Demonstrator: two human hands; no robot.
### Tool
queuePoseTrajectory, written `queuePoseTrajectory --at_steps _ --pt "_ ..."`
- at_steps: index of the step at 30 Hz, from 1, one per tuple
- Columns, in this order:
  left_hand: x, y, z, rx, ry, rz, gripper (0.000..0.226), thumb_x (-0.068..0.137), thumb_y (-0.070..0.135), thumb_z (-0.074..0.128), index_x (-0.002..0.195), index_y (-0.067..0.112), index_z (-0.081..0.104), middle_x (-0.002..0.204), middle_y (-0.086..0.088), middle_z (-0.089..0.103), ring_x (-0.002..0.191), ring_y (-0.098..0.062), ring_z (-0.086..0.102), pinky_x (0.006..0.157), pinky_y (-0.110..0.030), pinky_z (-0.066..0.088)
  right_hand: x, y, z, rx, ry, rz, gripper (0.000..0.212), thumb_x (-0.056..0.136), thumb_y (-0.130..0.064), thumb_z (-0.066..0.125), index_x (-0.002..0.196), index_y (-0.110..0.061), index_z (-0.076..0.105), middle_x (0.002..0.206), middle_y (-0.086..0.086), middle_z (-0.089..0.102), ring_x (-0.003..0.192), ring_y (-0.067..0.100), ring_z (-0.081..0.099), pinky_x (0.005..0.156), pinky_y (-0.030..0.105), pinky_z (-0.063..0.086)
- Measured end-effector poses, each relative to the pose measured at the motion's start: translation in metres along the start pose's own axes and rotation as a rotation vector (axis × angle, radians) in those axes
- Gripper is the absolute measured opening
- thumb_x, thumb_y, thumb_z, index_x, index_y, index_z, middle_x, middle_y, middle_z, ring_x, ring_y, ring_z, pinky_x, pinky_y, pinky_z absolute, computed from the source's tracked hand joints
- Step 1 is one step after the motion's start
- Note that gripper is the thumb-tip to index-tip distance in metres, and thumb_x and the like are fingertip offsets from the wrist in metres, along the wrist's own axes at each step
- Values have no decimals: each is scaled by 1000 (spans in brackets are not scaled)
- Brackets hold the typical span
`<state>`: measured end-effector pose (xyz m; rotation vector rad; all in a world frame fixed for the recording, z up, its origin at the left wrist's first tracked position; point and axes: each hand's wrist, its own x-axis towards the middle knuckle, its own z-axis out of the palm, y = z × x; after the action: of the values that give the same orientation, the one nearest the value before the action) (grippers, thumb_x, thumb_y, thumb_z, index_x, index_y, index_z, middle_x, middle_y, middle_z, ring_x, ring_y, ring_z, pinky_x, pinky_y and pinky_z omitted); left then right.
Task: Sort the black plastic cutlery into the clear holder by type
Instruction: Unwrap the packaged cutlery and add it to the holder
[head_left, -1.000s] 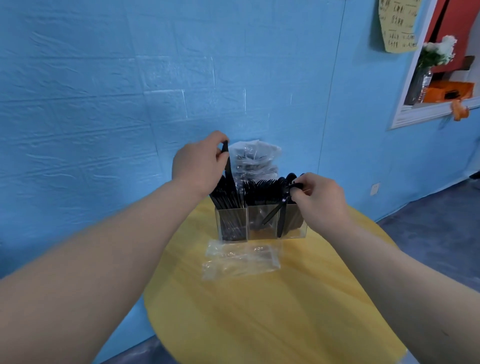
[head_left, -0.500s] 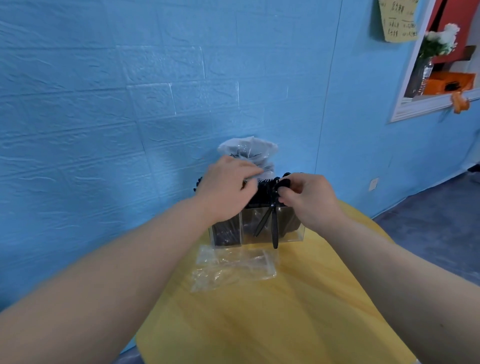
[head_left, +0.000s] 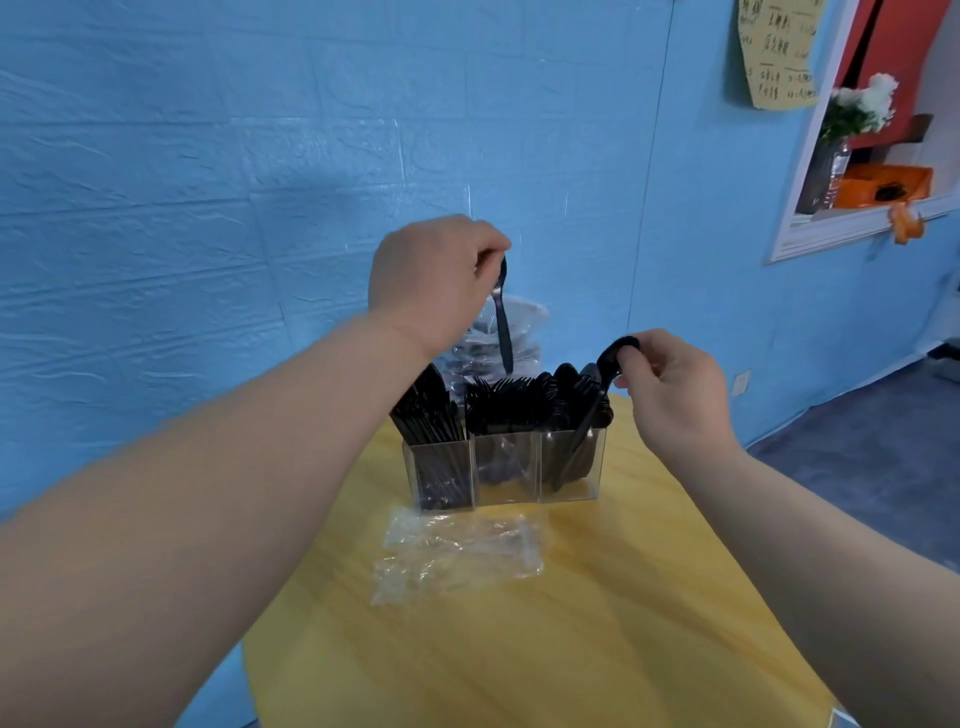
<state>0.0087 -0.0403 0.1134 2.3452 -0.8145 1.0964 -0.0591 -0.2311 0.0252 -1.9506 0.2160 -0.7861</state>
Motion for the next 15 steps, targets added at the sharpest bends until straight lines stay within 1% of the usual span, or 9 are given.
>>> queuePoseTrajectory --at_steps 2,4,5,7,9,12,15 --pt "-6 -1 9 33 -67 8 22 94 24 54 106 22 73 101 -1 71 96 -26 64 82 -40 48 0 0 -2 -50 24 -47 21 95 -20 52 79 -30 63 88 -5 64 73 7 56 70 29 44" --pt "-16 -5 22 88 -157 -1 23 96 26 51 105 22 72 101 -1 70 96 -27 63 81 -40 48 1 0 -5 -94 56 -114 24 94 -17 52 79 -34 60 93 -5 63 77 9 56 76 28 44" --pt "-21 -7 28 128 -210 -6 25 97 28 49 104 22 72 102 0 69 97 -27 62 80 -41 48 2 0 -6 -105 70 -142 21 94 -15 53 84 -32 60 92 -6 63 77 9 55 76 26 44" --pt "-30 -13 40 172 -312 -16 27 98 29 46 104 22 71 104 0 68 98 -26 61 80 -41 48 5 -1 -10 -115 83 -183 16 94 -14 53 101 -26 59 88 -7 63 75 10 55 73 24 43" --pt "-39 -19 51 186 -412 -9 28 99 30 44 105 22 70 105 1 67 99 -25 61 80 -40 49 12 -3 -14 -142 81 -238 19 94 -14 53 110 -23 57 83 -9 61 70 8 54 69 24 40" --pt "-49 -29 68 192 -587 19 32 101 30 37 107 22 67 108 2 67 103 -22 57 84 -40 49 29 -9 -22 -214 126 -370 15 93 -12 54 106 -15 61 79 -8 60 65 14 49 66 24 36" --pt "-54 -33 77 221 -743 5 38 102 33 28 116 29 63 117 7 63 115 -19 43 92 -41 42 46 -16 -26 -278 180 -506 12 92 -12 55 100 -10 64 69 -7 57 55 16 45 59 24 34"
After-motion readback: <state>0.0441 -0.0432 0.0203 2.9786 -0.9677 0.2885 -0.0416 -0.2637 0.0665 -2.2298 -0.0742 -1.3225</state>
